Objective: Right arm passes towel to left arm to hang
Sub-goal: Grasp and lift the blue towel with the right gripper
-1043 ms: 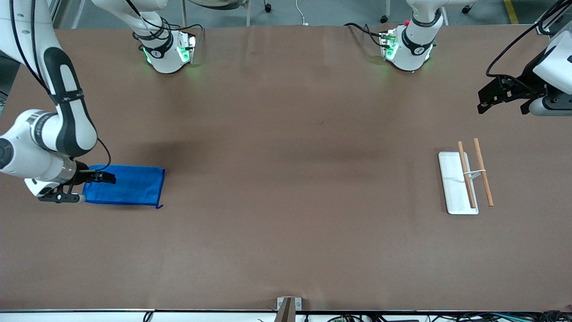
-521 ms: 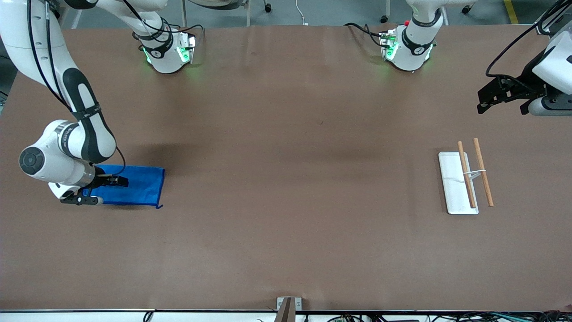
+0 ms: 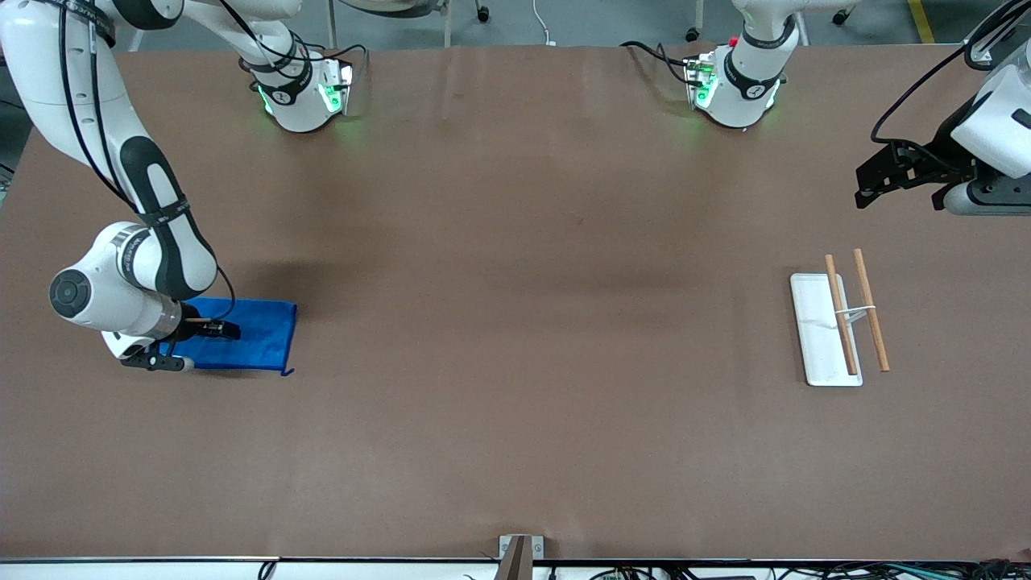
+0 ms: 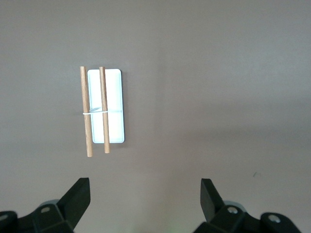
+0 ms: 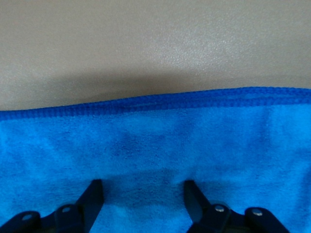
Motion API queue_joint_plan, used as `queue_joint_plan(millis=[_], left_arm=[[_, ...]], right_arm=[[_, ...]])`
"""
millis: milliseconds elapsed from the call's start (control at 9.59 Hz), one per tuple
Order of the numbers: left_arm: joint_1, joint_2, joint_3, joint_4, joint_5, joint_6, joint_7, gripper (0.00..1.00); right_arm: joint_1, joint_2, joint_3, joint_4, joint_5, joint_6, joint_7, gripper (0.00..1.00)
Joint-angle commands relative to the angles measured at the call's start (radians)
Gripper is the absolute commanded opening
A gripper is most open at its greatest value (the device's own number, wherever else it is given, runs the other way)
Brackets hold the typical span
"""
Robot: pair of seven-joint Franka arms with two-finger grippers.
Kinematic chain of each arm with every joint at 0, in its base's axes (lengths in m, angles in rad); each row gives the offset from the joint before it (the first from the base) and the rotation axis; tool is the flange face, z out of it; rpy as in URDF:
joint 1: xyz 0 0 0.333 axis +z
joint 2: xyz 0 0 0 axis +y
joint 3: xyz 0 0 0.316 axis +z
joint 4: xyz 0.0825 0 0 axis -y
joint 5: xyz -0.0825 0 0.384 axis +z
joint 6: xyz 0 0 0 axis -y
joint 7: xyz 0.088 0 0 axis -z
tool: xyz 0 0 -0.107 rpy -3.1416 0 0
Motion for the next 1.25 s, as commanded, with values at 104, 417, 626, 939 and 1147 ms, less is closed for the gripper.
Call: queue_joint_plan(millis=[104, 417, 626, 939, 1147], left_arm=[[-0.001, 0.019, -0.001, -0.007, -0.007, -0.002, 0.007, 1.0], [-0.002, 0.019, -0.004, -0.005, -0.009, -0.002, 0.0, 1.0], [-0.007, 0.019, -0.008, -0.005, -0.007, -0.002, -0.004, 1.0], [-0.012, 0.019, -0.019, -0.007, -0.012, -0.002, -0.005, 1.0], [-0.007, 0.019, -0.032, -0.013, -0.099, -0.004, 0.013, 1.0]], right_arm=[[-0.003, 0.021, 0.007, -0.001, 0.019, 0.025, -0.015, 0.0], [0.005, -0.048, 0.008, 0.014, 0.019, -0.065, -0.001, 0.0], [0.005, -0.131, 0.008, 0.075, 0.019, -0.223, 0.0, 0.0], [0.028, -0.227, 0.036, 0.189, 0.054, -0.439, 0.046, 0.0], [0.08, -0.266, 0.042, 0.258, 0.167, -0.565, 0.112, 0.0]])
